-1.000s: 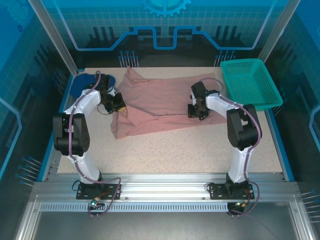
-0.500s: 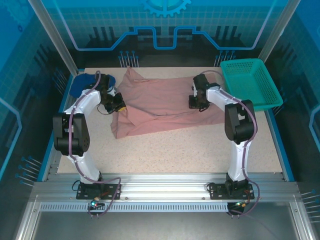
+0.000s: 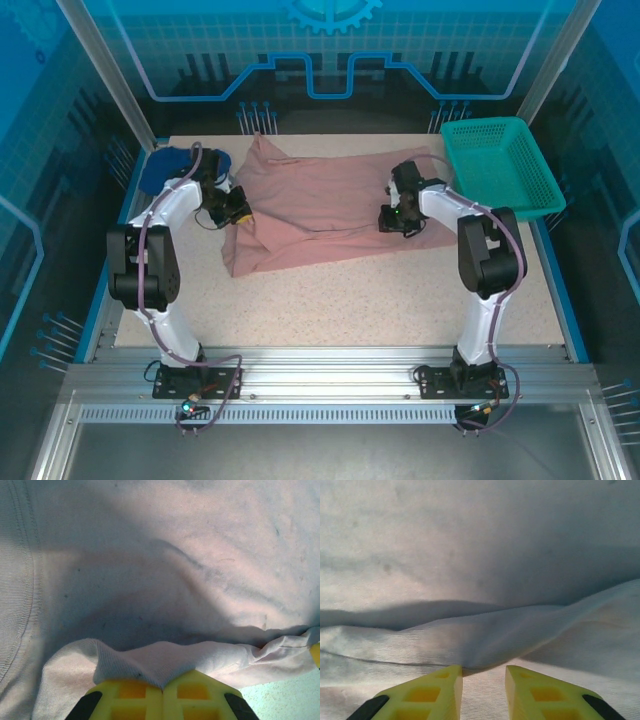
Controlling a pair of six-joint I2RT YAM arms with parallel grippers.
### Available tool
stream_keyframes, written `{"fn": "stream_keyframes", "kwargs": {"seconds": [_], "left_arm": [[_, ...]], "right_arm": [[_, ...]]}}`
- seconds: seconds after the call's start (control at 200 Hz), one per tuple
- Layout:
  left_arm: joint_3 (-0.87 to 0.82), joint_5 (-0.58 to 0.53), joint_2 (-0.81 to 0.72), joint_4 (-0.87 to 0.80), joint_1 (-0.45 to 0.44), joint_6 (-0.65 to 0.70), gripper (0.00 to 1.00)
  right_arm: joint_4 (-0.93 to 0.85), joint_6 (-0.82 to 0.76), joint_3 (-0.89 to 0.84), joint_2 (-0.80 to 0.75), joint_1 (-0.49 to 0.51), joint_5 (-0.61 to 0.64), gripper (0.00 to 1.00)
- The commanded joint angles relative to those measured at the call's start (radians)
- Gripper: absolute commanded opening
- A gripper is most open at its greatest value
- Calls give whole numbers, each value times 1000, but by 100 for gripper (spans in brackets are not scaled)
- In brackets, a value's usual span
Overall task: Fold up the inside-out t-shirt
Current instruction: Smooth out the T-shirt at the center of the table.
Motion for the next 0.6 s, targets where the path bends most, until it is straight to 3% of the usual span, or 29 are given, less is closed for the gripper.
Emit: {"fn": "stream_keyframes", "kwargs": {"seconds": [0.0,0.37,0.515,0.595], "left_arm": [[2,17,14,7,13,16,0],[5,1,33,12,14,13,3],[-5,-8,34,37,27,-6,19],[-24,-21,8,66,36,-18,36]], "right_arm": [[21,21,35,47,35,-39,28],[-18,22,179,142,27,8,25],[-8,19,159,121,20,6,25],[0,15,125,89,13,8,26]]}}
